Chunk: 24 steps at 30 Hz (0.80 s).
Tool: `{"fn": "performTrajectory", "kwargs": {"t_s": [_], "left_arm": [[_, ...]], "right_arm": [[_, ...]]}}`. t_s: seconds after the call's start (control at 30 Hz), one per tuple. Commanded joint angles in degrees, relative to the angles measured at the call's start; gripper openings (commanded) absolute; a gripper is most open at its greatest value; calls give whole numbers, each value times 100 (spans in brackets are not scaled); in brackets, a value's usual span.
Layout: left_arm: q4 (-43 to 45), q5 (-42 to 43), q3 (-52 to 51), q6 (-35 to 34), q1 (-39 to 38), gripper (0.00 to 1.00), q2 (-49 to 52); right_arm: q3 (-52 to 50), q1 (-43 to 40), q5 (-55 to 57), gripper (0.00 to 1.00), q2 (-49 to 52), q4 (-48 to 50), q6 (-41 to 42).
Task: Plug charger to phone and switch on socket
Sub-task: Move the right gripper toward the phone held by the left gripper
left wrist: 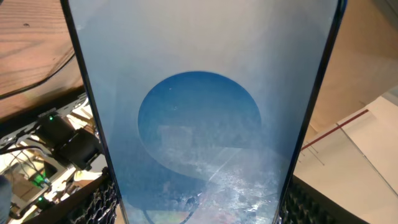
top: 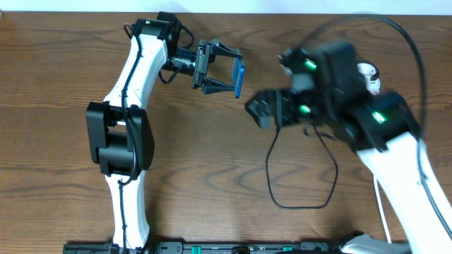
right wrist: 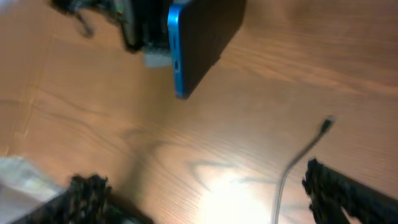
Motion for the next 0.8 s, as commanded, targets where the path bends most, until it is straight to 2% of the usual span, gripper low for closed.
{"fn": "performTrajectory", "kwargs": {"t_s": [0.0, 0.13, 0.3, 0.47, 0.6, 0.77], "left_arm": [[-22, 55, -11, -48, 9, 74, -175], [-22, -37, -11, -50, 9, 74, -175], [-24, -33, -11, -57, 9, 74, -175], [-22, -31, -11, -337, 9, 74, -175], [-22, 111, -11, -350, 11, 74, -175], [-20, 321, -11, -396, 11, 74, -175]], "right_arm": [[1075, 446, 1405, 99, 791, -293, -39], [1731, 804, 2063, 99, 1449, -323, 348], [1810, 1126, 3296, 93, 1860, -245, 1196], [1810, 1235, 3300, 85, 2063, -140, 1493], [1805, 1235, 3296, 74, 2131, -105, 1510], [1801, 1237, 3298, 68, 2144, -96, 1738]]}}
